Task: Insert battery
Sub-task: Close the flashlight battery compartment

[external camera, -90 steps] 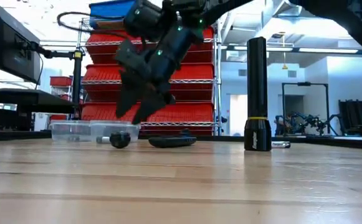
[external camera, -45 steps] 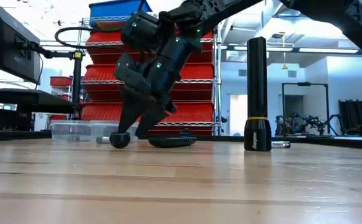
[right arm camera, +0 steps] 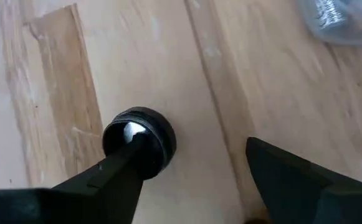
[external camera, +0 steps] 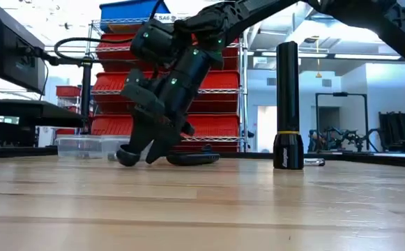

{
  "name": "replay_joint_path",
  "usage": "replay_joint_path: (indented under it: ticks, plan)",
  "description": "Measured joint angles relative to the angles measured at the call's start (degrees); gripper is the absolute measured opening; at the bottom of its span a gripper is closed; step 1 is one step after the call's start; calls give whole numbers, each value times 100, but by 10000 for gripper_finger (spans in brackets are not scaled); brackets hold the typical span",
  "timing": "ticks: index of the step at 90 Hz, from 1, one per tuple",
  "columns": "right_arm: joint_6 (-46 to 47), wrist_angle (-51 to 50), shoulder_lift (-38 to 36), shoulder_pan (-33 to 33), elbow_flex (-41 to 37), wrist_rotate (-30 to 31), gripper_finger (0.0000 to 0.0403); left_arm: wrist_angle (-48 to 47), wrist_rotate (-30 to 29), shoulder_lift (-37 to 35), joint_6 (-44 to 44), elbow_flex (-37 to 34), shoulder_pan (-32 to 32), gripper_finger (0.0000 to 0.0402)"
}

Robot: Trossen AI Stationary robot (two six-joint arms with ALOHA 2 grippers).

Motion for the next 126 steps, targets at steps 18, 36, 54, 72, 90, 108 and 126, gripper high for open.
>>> replay_joint_path:
  ticks: [18, 36, 54, 72, 90, 108, 126]
  plan:
    - [-23, 19, 5, 6, -2, 2, 107, 3, 0, -5, 4, 0, 0, 283]
    - [-19, 86, 25, -70, -17, -133, 11, -50, 0, -4, 165, -4, 0, 283]
    - [21, 212, 27, -94, -22, -137, 3, -93, 0, 43, 328, -7, 0, 283]
    - [22, 198, -89, -119, -33, -131, 1, -136, 1, 70, 395, -9, 0, 283]
    - [3, 146, -282, -194, -44, -101, 1, 220, 2, 67, 1050, 18, 0, 283]
    - [-25, 209, -624, -271, -42, -108, 1, 527, 1, 58, 1378, 202, 0, 283]
    - [-48, 209, -1130, -428, -42, -107, 1, 672, -72, 66, 1554, 436, 0, 283]
